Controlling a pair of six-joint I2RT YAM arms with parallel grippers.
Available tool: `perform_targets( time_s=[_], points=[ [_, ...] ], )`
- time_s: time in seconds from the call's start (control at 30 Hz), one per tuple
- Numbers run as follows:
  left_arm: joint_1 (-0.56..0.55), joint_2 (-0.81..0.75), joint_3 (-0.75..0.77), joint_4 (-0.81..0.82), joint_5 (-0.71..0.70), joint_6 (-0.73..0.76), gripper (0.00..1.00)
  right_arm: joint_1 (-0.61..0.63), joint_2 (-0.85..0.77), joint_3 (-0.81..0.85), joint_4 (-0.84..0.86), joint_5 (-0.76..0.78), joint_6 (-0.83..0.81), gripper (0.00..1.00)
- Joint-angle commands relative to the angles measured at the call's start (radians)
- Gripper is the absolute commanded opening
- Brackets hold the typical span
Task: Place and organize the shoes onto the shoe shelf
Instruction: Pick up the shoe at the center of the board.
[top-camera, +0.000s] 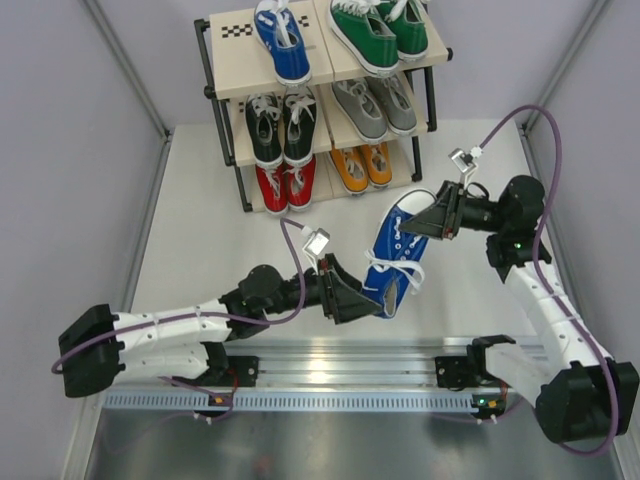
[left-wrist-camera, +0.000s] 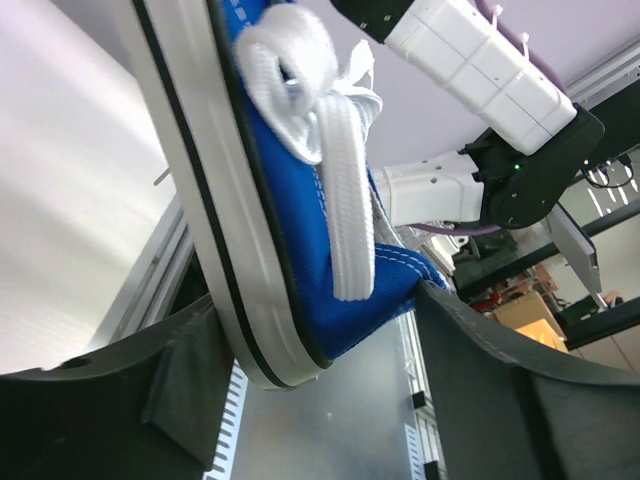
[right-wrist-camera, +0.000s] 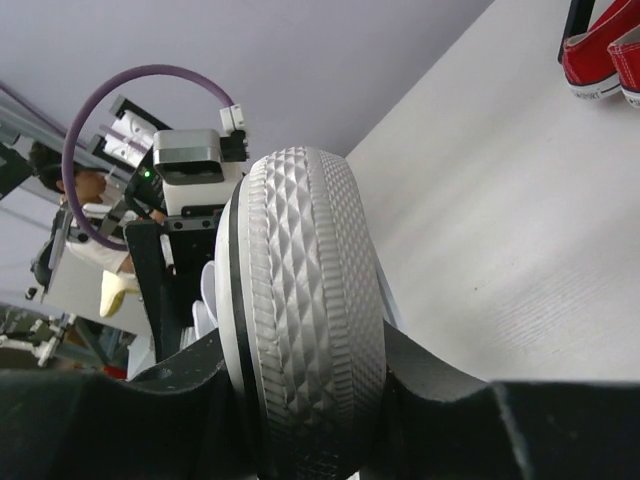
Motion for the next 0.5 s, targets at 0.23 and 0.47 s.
perform_targets(
  time_s=[0.23, 0.47],
  points=[
    [-0.013, -0.046, 0.02, 0.098, -0.045, 0.108, 0.82, -0.048, 0.018, 0.025, 0.121, 0.067, 0.146, 0.0],
    [-0.016, -0.054, 0.015, 0.098, 0.006, 0.15, 0.84, -0.075, 0.058, 0.018, 0.159, 0.083, 0.23, 0.0]
  ],
)
